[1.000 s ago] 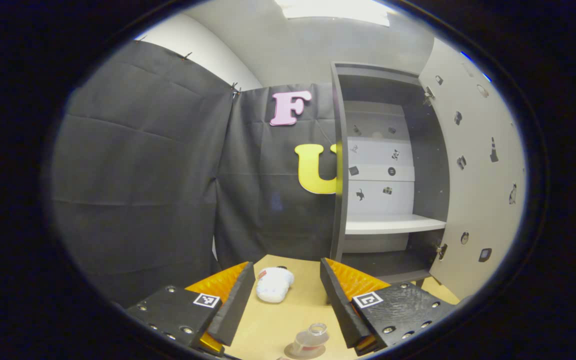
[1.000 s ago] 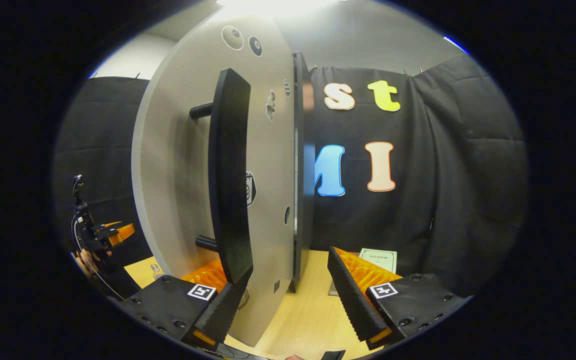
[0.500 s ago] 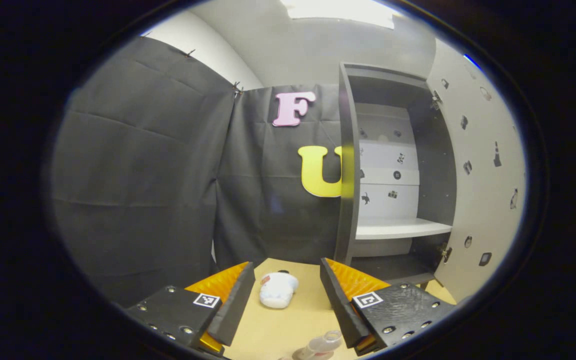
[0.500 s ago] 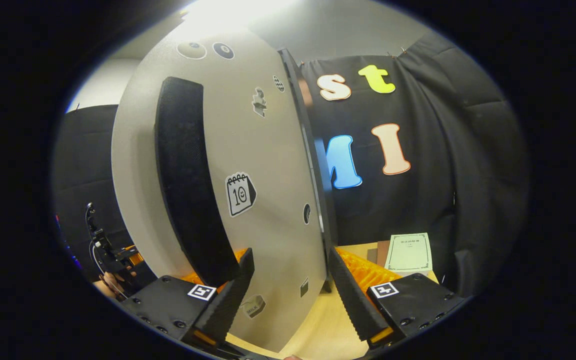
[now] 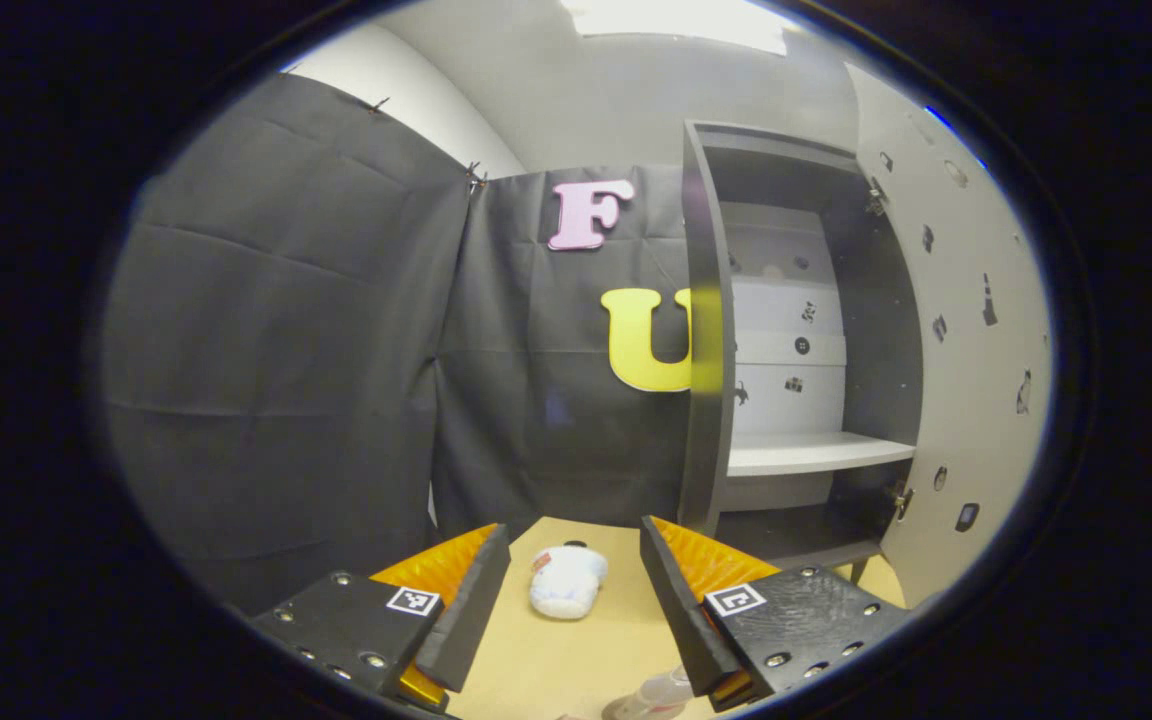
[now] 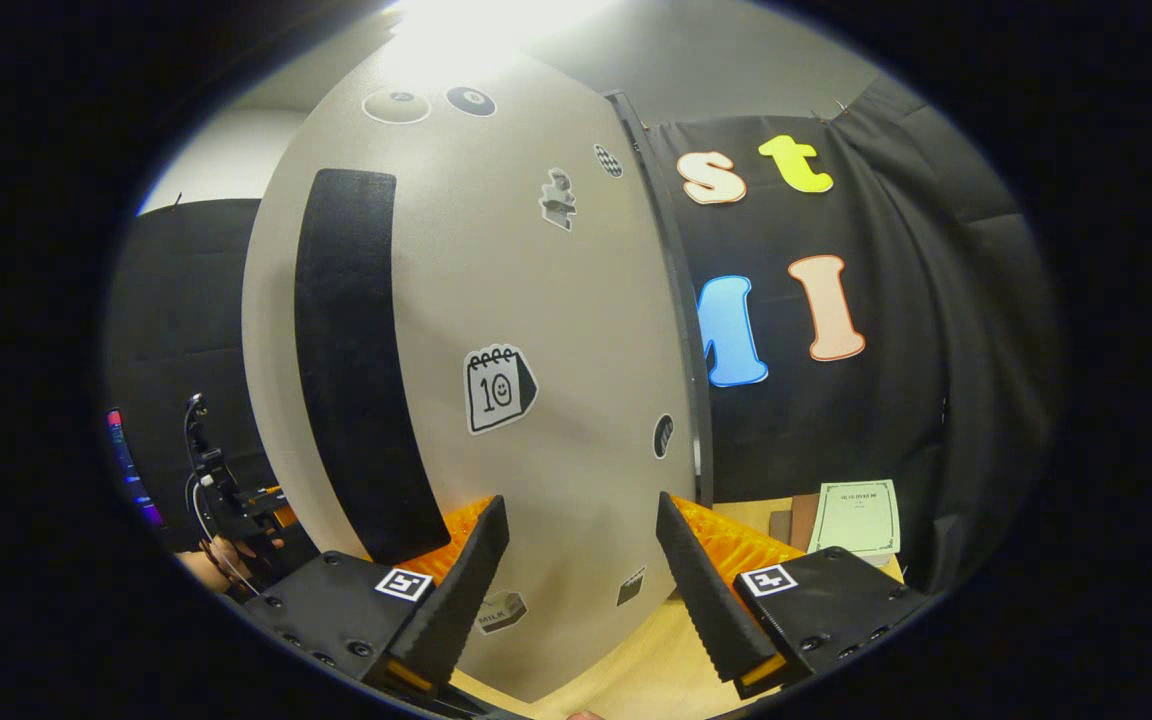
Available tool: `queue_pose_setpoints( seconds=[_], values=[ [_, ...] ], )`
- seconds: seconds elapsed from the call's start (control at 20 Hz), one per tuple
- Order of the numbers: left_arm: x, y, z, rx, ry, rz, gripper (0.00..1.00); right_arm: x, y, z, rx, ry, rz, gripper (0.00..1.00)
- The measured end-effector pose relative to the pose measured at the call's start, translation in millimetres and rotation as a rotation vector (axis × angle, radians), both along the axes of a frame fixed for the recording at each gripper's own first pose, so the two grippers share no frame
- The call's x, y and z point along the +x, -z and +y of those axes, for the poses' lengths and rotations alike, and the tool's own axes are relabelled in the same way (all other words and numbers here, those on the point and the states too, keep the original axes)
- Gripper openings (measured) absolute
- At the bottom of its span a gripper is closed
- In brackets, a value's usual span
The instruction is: Open the cabinet door with the right hand, grasp the bottle in the cabinet with the left hand and place it on the coaster, then close the cabinet door with the right hand.
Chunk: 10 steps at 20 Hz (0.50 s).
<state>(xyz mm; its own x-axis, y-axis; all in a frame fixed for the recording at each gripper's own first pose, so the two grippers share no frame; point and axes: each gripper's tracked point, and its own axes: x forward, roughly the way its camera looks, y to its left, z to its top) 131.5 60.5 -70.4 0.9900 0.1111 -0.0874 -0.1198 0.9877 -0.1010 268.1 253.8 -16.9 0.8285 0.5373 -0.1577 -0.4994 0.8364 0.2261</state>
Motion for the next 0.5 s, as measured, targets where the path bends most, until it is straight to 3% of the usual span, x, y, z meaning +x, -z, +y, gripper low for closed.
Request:
queue_pose_setpoints(
  seconds=[0.4,0.5],
  values=[
    [2,6,30,-0.016,-0.024,0.002,0.79,20,-3,17,-0.017,-0.043,-0.002,0.96],
    [3,11,39,-0.023,-0.032,0.007,0.79,21,4,44,-0.023,-0.051,-0.004,0.96]
  ],
)
